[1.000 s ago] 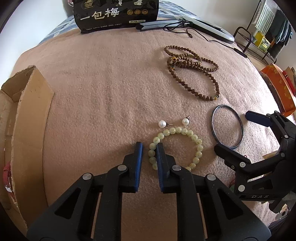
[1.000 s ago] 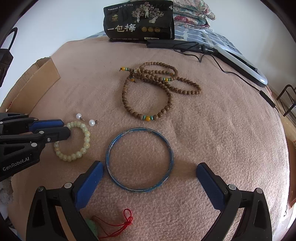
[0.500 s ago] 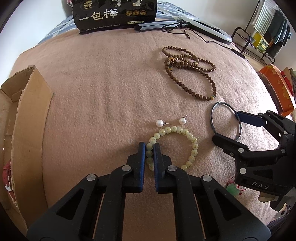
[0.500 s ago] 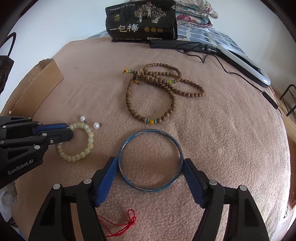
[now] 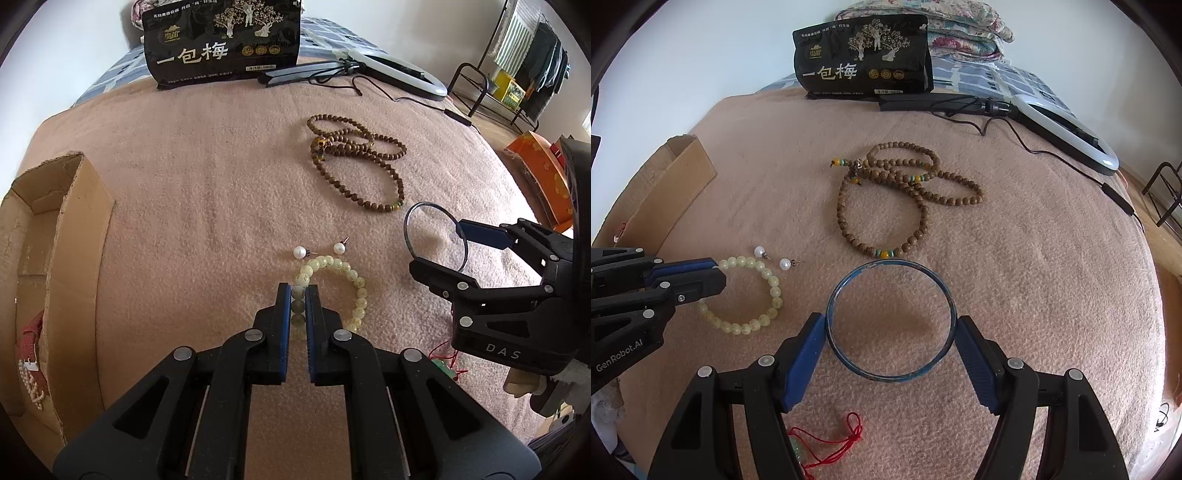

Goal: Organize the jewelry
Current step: 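Grasp the cream bead bracelet with the left tool while the right tool grasps the blue bangle, then carry the bracelet and bangle over the cardboard box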

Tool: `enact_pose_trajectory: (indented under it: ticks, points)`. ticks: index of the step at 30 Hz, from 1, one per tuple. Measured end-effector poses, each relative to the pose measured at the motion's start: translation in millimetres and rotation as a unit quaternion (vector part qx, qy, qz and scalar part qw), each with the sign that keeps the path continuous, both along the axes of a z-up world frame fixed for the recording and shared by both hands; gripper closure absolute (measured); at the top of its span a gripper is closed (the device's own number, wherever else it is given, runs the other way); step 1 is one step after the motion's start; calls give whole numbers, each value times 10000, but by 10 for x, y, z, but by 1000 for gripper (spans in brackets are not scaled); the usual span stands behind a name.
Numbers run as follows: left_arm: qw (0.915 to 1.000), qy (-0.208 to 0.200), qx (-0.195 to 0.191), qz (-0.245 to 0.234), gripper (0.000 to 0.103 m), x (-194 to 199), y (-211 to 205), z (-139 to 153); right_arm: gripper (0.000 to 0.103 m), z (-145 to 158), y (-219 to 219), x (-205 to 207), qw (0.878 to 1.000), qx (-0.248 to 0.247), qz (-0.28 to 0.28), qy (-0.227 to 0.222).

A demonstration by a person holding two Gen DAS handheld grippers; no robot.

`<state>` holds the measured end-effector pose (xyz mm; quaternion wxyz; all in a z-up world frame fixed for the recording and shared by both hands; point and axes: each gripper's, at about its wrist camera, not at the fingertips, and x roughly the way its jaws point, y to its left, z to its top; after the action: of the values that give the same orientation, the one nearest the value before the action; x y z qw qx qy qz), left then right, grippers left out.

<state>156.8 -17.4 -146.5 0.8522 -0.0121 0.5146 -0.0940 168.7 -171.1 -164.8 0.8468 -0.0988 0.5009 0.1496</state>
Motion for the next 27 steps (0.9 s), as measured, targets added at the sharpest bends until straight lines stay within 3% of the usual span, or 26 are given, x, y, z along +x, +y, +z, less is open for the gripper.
enact_pose_trajectory:
  ticks: [12,27]
  points:
    - [9990,-375,-233,97,98,-114,107,361,30,239,33,-89,9996,97,-80,-240]
    - [9931,-893,-595,472,98,-255,562,859,30,654,356,-288,9978,365,64,-558]
